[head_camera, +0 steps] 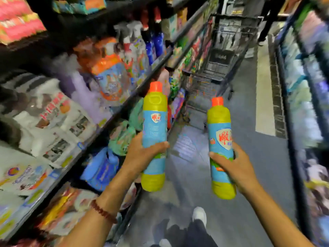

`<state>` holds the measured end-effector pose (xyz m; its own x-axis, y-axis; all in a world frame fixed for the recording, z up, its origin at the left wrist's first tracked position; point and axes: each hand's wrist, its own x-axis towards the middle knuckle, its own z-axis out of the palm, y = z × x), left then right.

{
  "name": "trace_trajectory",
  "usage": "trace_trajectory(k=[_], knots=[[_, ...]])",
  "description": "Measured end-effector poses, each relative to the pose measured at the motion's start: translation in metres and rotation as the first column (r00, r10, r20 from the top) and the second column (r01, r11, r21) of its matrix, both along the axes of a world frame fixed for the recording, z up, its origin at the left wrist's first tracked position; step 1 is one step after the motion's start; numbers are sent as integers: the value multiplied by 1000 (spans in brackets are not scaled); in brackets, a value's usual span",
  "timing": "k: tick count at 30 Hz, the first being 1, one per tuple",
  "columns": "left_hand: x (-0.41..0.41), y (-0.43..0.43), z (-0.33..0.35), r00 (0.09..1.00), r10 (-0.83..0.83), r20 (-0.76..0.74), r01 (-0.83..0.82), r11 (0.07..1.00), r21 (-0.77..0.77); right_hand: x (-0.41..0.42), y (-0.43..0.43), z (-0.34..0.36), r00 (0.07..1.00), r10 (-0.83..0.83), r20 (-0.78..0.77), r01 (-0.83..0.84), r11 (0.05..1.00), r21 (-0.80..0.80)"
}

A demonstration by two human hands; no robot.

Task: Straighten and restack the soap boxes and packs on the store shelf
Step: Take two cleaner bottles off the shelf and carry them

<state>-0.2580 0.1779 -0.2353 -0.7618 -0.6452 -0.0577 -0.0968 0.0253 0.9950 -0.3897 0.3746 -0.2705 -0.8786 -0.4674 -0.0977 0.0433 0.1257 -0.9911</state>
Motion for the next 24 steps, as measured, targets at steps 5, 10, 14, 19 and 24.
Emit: trace_trajectory(k=[5, 10, 14, 19, 24], knots=[[-55, 77, -38, 973, -221, 71, 210, 968, 141, 8, 105, -46, 958, -280, 58, 272, 955, 118], [-131, 162, -59, 932, -347, 104, 308, 910, 277, -15, 197, -68, 877, -469, 107, 452, 880, 148], [-190, 223, -68, 904, -398, 157, 321, 874, 365, -49, 258, -81, 814, -570, 107, 548, 816, 183], [-236, 257, -86, 875, -409, 259, 314, 886, 340, -97, 293, -94, 769, -624, 136, 585, 773, 245], [-280, 249, -104, 870, -343, 355, 204, 905, 373, -169, 288, -101, 768, -607, 205, 553, 789, 267]])
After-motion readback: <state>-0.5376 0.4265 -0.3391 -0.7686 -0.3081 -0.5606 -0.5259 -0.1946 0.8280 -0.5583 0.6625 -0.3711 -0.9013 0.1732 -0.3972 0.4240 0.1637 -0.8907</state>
